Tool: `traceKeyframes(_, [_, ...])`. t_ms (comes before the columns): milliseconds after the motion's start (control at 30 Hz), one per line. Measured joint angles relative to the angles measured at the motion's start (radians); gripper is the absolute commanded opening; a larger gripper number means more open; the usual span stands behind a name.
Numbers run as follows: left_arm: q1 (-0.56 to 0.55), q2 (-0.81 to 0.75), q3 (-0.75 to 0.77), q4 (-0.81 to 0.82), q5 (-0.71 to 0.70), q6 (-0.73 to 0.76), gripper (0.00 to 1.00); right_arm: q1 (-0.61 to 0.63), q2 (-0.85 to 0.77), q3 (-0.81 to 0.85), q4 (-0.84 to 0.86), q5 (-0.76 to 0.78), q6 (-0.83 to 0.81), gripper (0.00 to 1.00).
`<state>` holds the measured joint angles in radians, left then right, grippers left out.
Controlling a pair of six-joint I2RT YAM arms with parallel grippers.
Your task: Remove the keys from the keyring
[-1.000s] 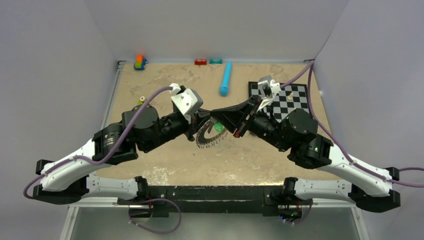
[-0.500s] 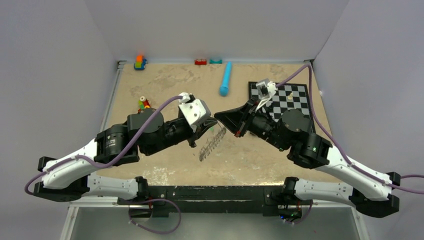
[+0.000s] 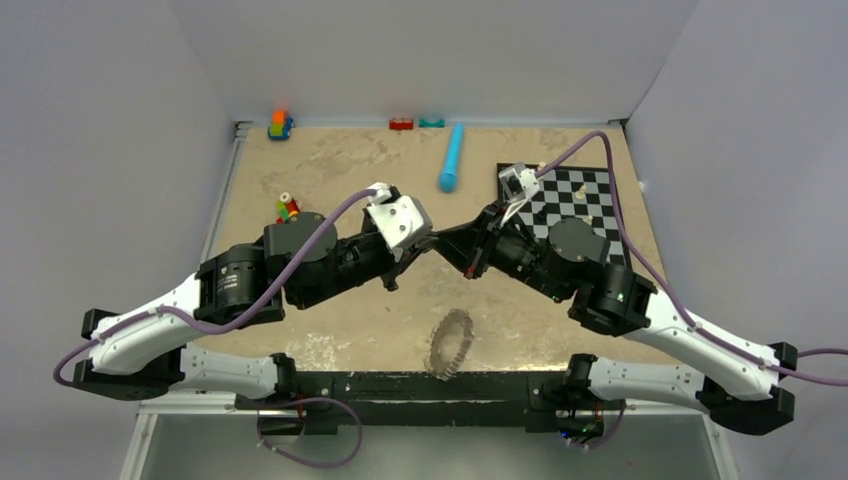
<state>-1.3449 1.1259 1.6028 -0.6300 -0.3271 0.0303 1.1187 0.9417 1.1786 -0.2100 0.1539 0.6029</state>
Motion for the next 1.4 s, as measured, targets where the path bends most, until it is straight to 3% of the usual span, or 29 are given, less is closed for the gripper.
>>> traceKeyframes(200, [0.003,-0.059,-0.059,0.012,-0.039,-0.021,0.0,-0.035,-0.017,-0.051,0.008,-0.023,0.018,0.0])
traceKeyframes(333, [0.031,-0.065,-0.061,-0.003,-0.056,-0.07,0.0,-0.135,-0.011,-0.101,0.006,-0.083,0.05,0.0])
traceKeyframes(633, [0.224,-0.096,-0.136,-0.132,-0.056,-0.271,0.0,-0.246,0.093,-0.189,0.006,-0.174,0.105,0.0])
traceKeyframes(1000, [0.353,-0.143,-0.234,-0.257,-0.039,-0.422,0.0,-0.285,0.38,-0.176,0.059,-0.286,0.12,0.0])
traceKeyframes(1400, [0.385,-0.2,-0.318,-0.285,-0.019,-0.483,0.0,-0.307,0.763,-0.007,0.067,-0.412,0.12,0.0])
